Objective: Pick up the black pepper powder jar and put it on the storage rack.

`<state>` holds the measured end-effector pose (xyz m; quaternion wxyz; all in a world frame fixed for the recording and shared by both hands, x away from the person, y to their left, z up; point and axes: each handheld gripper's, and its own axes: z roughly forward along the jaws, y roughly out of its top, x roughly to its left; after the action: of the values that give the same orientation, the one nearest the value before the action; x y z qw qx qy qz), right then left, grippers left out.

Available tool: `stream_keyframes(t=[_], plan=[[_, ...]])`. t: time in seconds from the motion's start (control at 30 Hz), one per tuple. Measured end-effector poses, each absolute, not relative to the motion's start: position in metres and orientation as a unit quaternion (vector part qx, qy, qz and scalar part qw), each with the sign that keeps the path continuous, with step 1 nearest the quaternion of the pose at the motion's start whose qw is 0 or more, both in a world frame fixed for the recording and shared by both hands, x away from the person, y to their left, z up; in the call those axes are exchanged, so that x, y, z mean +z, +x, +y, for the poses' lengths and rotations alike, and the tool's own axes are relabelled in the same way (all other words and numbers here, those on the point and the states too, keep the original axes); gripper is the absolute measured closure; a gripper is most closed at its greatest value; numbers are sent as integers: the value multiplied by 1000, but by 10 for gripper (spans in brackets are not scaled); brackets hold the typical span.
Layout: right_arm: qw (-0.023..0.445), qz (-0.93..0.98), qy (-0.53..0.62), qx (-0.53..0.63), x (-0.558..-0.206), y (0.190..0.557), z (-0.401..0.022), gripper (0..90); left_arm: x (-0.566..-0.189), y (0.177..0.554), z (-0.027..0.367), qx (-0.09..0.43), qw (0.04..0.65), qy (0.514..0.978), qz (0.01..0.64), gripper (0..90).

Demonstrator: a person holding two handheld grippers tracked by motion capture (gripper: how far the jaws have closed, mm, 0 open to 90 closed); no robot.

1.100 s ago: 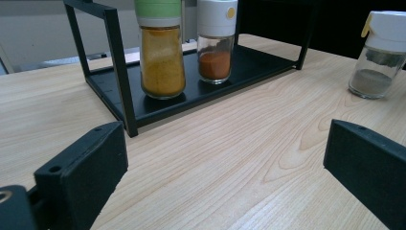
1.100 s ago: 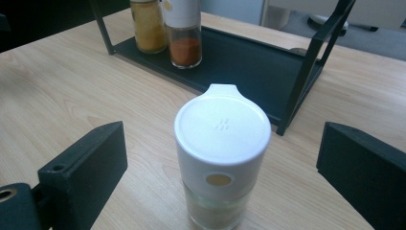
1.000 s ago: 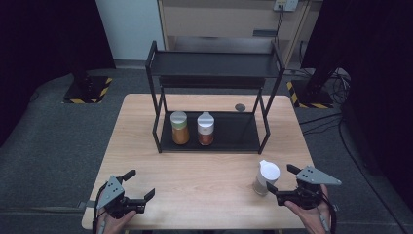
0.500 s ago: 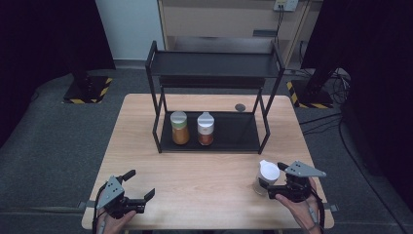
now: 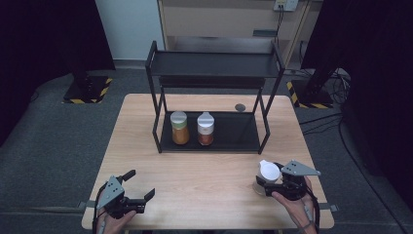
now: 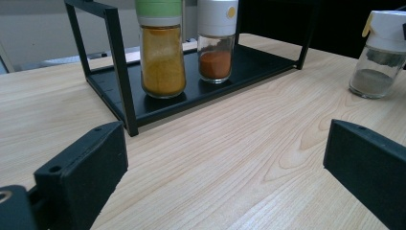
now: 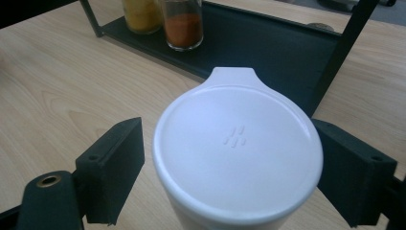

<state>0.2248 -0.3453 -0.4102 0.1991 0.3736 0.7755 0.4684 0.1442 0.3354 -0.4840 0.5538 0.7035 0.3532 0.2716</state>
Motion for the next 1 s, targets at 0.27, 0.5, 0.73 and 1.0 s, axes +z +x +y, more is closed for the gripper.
stream_keyframes(t=[0.27, 0.5, 0.73, 1.0], plan=[[210, 775, 374, 464, -416, 223, -343, 306, -484, 145, 335, 270, 553, 704, 354, 0], [217, 772, 374, 465, -418, 220, -342, 313, -484, 144, 335, 271, 553, 704, 355, 1], [217, 774, 374, 463, -416, 220, -341, 314, -484, 144, 336, 271, 554, 703, 355, 0], [212, 777, 375, 459, -413, 222, -341, 315, -484, 144, 336, 271, 554, 702, 356, 0]])
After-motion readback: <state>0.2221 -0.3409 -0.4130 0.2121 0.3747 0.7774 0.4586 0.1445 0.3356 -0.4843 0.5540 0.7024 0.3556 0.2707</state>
